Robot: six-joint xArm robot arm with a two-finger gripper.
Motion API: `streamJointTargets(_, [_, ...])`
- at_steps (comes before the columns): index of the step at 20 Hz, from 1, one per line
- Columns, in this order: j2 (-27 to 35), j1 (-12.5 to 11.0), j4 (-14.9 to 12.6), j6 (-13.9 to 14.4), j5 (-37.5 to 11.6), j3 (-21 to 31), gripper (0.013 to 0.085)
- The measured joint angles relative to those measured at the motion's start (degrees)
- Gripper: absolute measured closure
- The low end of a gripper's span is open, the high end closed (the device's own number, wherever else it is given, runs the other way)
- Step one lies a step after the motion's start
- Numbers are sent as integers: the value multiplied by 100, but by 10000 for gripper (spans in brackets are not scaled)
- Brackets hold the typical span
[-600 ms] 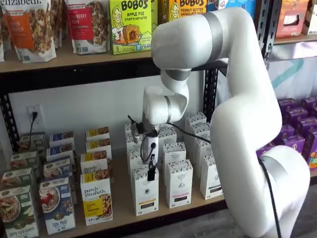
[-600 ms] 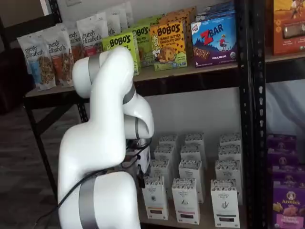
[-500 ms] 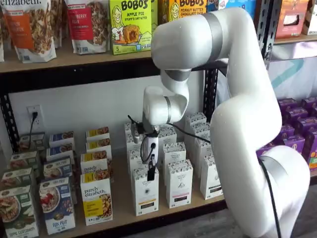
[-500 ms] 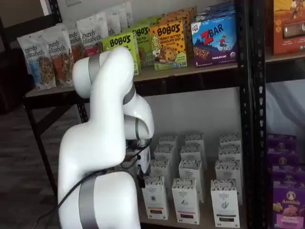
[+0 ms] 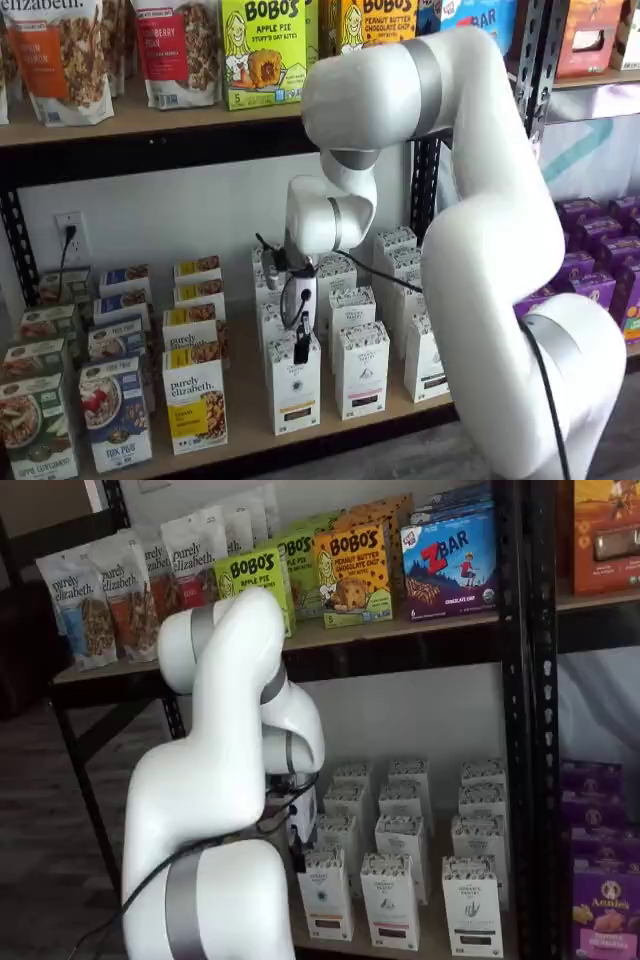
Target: Pick up the white box with a yellow strip in the middle, on the bottom shelf, the fourth box from the left
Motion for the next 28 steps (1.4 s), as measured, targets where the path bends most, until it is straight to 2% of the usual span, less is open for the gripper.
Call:
streamJointTargets(5, [293,-45,-58,19,98,-398,130])
streamJointTargets(11, [799,-141,-335,175,298,-1060,130])
streamJointTargets(17, [1330,-238,-478,210,526,-1728,130])
streamJointTargets(28, [1801,-267,-576,267,657,-2251,130])
